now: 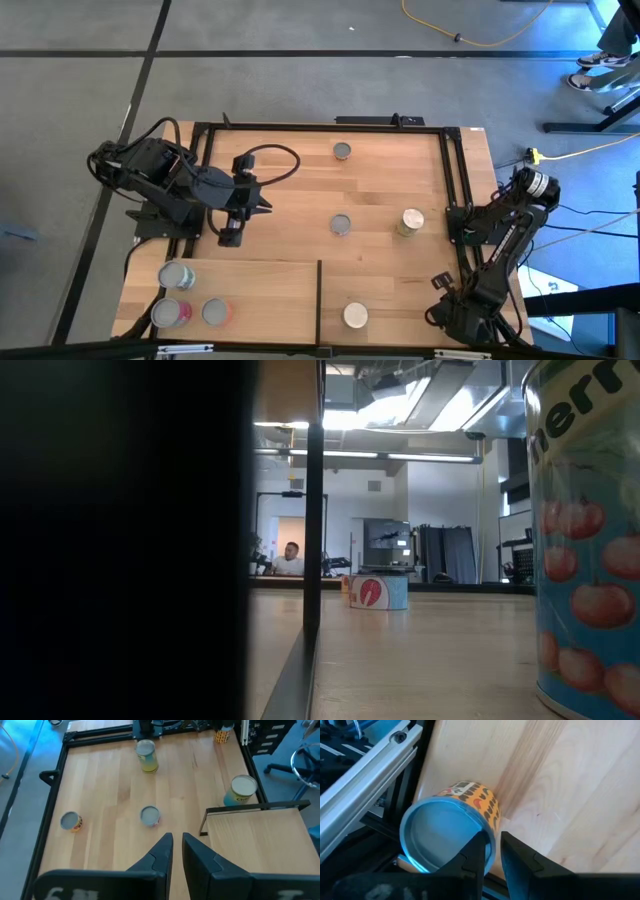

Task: Pick and place cans onto a shelf
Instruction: Put the canned spicy black beans on the shelf

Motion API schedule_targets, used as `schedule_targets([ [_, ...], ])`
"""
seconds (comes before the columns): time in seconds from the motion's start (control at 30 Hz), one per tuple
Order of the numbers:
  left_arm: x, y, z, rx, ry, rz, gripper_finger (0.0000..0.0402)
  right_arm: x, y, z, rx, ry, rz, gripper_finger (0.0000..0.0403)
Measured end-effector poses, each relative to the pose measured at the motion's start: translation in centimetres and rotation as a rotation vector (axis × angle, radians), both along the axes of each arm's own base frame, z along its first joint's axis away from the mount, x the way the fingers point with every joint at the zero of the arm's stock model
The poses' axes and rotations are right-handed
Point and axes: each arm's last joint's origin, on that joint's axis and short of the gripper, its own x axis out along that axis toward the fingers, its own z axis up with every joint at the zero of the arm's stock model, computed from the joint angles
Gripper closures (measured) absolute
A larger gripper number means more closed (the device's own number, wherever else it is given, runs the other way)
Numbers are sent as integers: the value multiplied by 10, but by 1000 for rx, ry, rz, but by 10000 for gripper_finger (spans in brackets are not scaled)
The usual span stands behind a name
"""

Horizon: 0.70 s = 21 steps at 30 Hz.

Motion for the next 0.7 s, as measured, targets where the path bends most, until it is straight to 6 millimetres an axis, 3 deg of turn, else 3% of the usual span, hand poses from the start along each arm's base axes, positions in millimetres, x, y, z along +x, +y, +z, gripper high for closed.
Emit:
schedule_targets([
  [0.2, 0, 0, 0, -1, 0, 1, 369, 0, 0, -1, -2, 3, -11, 340],
  [0.37, 0, 0, 0, -1, 0, 1, 369, 2, -1, -1, -16, 21, -126, 388],
  [0.7, 0, 0, 0, -2, 1, 3, 369, 14, -2, 6, -70, -59, -316, 399],
])
